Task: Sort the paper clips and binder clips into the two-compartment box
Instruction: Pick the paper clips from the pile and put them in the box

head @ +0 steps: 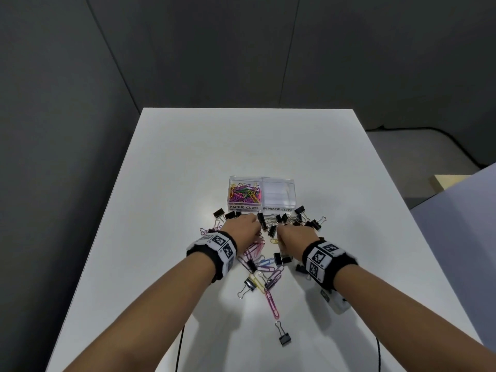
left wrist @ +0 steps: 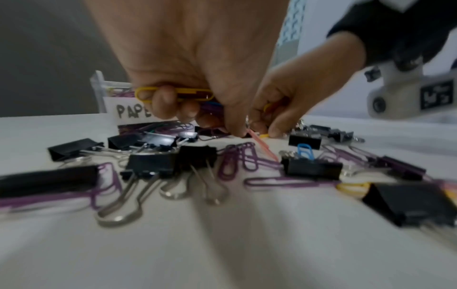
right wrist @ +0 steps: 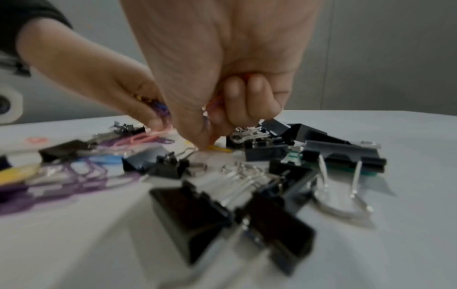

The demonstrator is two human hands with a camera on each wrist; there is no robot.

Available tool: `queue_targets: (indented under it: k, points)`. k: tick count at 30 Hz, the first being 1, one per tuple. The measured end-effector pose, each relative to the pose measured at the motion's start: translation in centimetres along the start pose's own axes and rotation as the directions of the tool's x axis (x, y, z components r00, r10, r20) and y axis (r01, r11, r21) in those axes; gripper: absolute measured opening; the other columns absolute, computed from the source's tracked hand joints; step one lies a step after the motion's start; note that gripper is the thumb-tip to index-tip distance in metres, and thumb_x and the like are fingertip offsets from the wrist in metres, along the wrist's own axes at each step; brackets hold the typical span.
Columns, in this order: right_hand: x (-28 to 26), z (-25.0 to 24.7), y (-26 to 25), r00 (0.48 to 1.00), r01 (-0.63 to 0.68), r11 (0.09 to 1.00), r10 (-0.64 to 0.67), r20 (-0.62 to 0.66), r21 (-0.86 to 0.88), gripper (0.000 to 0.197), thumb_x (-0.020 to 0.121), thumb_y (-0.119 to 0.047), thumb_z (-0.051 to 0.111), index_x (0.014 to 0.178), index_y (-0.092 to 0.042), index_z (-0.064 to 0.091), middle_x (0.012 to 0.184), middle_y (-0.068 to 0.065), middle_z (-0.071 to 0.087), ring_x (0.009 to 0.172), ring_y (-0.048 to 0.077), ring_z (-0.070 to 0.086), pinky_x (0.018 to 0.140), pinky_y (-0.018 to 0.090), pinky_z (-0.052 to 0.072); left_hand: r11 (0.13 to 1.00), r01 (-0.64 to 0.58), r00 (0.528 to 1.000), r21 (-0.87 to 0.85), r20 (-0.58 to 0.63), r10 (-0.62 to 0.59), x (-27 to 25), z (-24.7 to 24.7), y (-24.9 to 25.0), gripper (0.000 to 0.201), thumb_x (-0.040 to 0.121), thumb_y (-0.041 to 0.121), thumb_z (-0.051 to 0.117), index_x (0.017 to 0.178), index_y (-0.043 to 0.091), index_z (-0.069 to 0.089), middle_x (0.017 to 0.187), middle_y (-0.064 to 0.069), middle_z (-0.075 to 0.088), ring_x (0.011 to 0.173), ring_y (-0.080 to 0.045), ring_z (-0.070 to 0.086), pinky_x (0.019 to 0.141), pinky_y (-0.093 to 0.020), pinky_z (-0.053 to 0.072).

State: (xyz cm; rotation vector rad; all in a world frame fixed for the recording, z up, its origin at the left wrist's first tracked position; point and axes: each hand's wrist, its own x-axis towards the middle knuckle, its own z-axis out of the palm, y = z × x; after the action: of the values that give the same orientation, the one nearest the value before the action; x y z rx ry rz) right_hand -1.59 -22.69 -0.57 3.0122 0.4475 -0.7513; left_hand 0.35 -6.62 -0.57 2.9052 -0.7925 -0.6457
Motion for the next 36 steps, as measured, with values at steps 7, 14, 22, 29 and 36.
queue_targets:
  k: [7, 14, 22, 29, 36]
  points:
    - [-0.6, 0.5, -0.3, 0.989, 0.082, 0.995, -0.087, -0.116, -0.053, 0.025, 0.095, -0.021, 0.039, 0.112, -0.006, 0.049, 0.111, 0.010, 0.054, 0.088, 0.030, 0.062, 0.054, 0.028, 0.034, 0.966, 0.068, 0.989, -0.251, -0.108, -0.097, -2.4, -1.5, -1.6, 0.025, 0.100, 0.024, 0.037, 0.114, 0.011, 0.053, 0.116, -0.007, 0.060, 0.106, -0.023, 0.054, 0.081, -0.030, 0.041]
    - [-1.7, -0.8, -0.8, 0.988, -0.018, 0.992, 0.036, -0.150, 0.124, 0.023, 0.095, -0.017, 0.035, 0.113, -0.006, 0.044, 0.068, 0.002, 0.045, 0.067, 0.022, 0.046, 0.061, 0.029, 0.035, 0.907, 0.113, 0.979, -0.406, -0.112, -0.172, -5.4, -0.5, -3.6, 0.028, 0.099, 0.012, 0.033, 0.116, 0.015, 0.054, 0.118, -0.005, 0.058, 0.102, -0.021, 0.054, 0.083, -0.029, 0.039]
    - [-3.9, -0.4, -0.9, 1.000, -0.005, 0.972, 0.006, -0.001, 0.233, 0.026, 0.096, -0.010, 0.033, 0.118, -0.010, 0.046, 0.105, 0.014, 0.062, 0.080, 0.023, 0.051, 0.069, 0.028, 0.034, 0.885, 0.273, 0.930, -0.376, -0.130, -0.343, -8.0, 0.8, -4.8, 0.039, 0.092, 0.026, 0.047, 0.059, 0.022, 0.028, 0.058, 0.006, 0.038, 0.063, -0.020, 0.039, 0.056, -0.028, 0.028]
    - [-6.3, 1.4, -2.1, 0.984, 0.165, 0.986, -0.164, 0.071, -0.005, 0.041, 0.091, -0.053, 0.042, 0.096, -0.014, 0.053, 0.080, -0.001, 0.057, 0.071, 0.018, 0.051, 0.071, 0.031, 0.047, 0.801, 0.283, 0.928, -0.527, -0.062, -0.368, -9.0, 2.1, -5.9, 0.015, 0.085, 0.003, 0.043, 0.085, 0.017, 0.038, 0.068, 0.002, 0.042, 0.065, -0.022, 0.039, 0.053, -0.027, 0.028]
    - [-7.3, 3.3, -3.8, 0.969, 0.213, 0.969, -0.193, 0.154, -0.124, 0.033, 0.082, -0.050, 0.056, 0.077, -0.018, 0.049, 0.063, -0.005, 0.046, 0.068, 0.018, 0.049, 0.065, 0.027, 0.046, 0.823, 0.323, 0.938, -0.467, 0.046, -0.342, -9.7, 3.0, -6.1, 0.013, 0.093, 0.007, 0.037, 0.098, 0.016, 0.046, 0.091, -0.005, 0.053, 0.080, -0.020, 0.045, 0.072, -0.027, 0.032]
